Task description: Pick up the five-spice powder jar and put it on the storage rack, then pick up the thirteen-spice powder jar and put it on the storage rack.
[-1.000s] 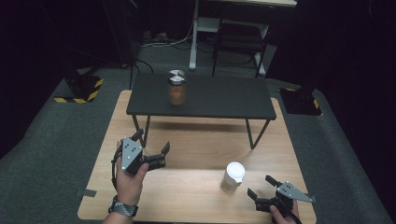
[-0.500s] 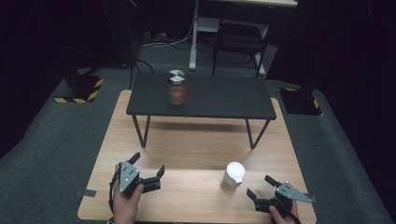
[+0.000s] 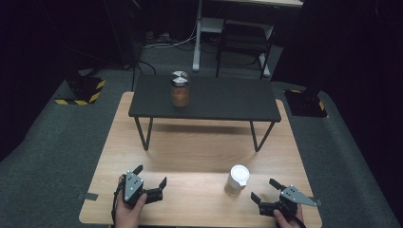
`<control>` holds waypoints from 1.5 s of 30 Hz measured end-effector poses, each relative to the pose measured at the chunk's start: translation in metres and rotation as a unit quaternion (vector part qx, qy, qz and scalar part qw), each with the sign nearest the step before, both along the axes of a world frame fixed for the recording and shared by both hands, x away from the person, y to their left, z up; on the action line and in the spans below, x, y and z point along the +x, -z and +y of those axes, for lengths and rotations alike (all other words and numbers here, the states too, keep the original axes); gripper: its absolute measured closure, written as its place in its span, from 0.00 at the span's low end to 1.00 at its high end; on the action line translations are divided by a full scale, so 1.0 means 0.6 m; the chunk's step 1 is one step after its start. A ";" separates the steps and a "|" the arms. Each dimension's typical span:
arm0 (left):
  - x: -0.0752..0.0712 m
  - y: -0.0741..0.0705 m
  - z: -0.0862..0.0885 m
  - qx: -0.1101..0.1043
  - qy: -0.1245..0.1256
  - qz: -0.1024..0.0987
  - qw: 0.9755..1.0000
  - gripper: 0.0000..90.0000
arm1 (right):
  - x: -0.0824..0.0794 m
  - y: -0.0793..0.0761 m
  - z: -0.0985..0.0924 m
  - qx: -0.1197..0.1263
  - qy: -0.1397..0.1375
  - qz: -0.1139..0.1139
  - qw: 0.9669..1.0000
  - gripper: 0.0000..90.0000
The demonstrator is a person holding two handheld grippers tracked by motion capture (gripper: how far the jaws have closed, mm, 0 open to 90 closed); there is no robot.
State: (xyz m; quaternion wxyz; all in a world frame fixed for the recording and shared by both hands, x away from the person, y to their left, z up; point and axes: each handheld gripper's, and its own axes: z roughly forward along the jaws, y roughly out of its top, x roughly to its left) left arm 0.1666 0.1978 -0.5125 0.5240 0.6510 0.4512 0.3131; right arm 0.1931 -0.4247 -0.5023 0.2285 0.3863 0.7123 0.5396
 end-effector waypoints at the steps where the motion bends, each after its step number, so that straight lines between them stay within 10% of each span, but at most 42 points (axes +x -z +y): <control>1: 0.000 0.002 0.000 0.003 -0.002 0.003 1.000 0.01 | 0.000 0.000 0.000 0.000 0.000 0.000 1.000 0.00; 15: 0.004 0.004 0.010 0.005 -0.015 0.042 0.999 0.01 | -0.001 -0.001 0.004 -0.004 0.000 0.001 1.000 0.00; 45: 0.011 -0.004 0.009 0.019 -0.003 0.053 0.998 0.01 | -0.002 -0.004 0.012 -0.008 0.002 0.004 1.000 0.00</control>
